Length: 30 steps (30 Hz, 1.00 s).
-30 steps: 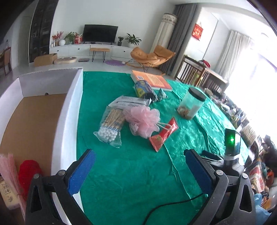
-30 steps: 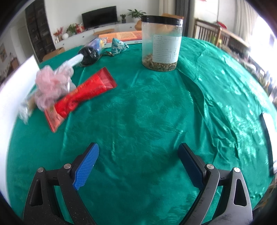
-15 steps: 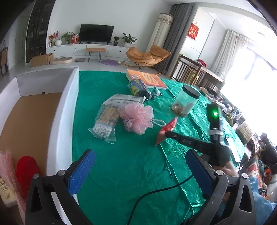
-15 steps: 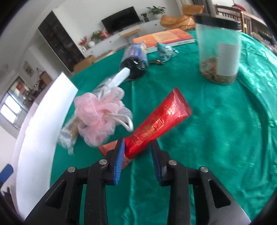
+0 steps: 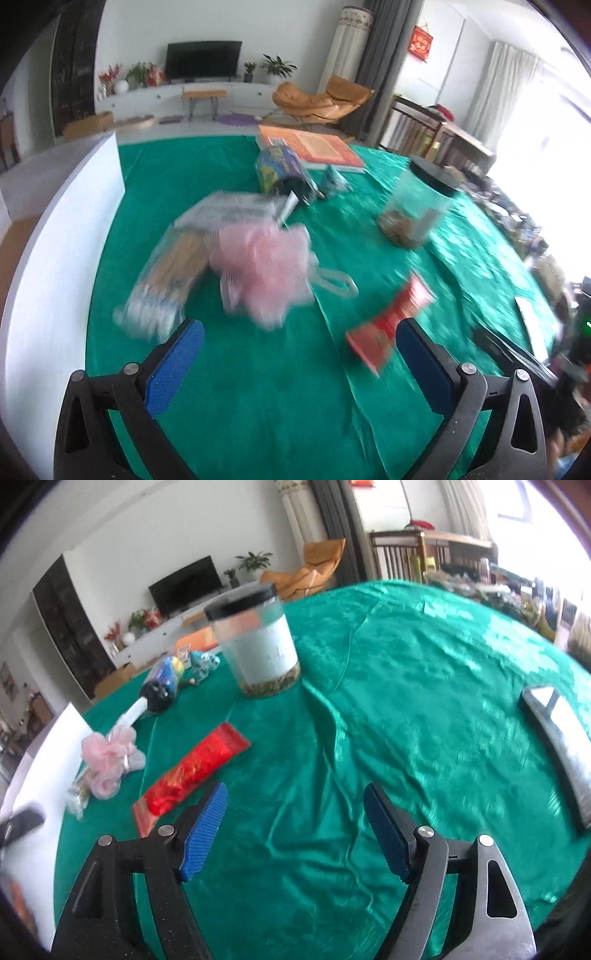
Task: Organize soft objects
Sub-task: 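Grasp the red snack tube with the right gripper while the left grasps the pink bath puff, then carry the pink puff with the left gripper while the right carries the red tube into the box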
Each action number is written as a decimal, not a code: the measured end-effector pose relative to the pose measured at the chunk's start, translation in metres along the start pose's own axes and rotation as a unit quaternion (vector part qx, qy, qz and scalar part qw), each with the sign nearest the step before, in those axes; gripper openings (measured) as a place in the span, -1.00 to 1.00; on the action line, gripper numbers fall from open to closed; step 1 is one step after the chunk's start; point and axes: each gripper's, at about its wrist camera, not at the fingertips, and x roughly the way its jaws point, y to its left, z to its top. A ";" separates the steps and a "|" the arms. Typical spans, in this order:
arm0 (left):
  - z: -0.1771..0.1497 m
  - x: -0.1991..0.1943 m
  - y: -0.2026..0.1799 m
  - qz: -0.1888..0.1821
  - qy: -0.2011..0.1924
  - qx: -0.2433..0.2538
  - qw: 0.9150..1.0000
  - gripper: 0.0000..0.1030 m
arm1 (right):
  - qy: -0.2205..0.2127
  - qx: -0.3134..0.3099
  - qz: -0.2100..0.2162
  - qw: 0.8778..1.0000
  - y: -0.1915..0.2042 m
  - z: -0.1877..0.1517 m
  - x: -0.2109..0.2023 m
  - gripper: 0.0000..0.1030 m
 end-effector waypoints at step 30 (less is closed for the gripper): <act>-0.050 0.005 0.016 0.005 0.055 0.071 0.996 -0.23 | 0.154 -0.001 0.068 0.986 0.086 0.032 0.083 -0.51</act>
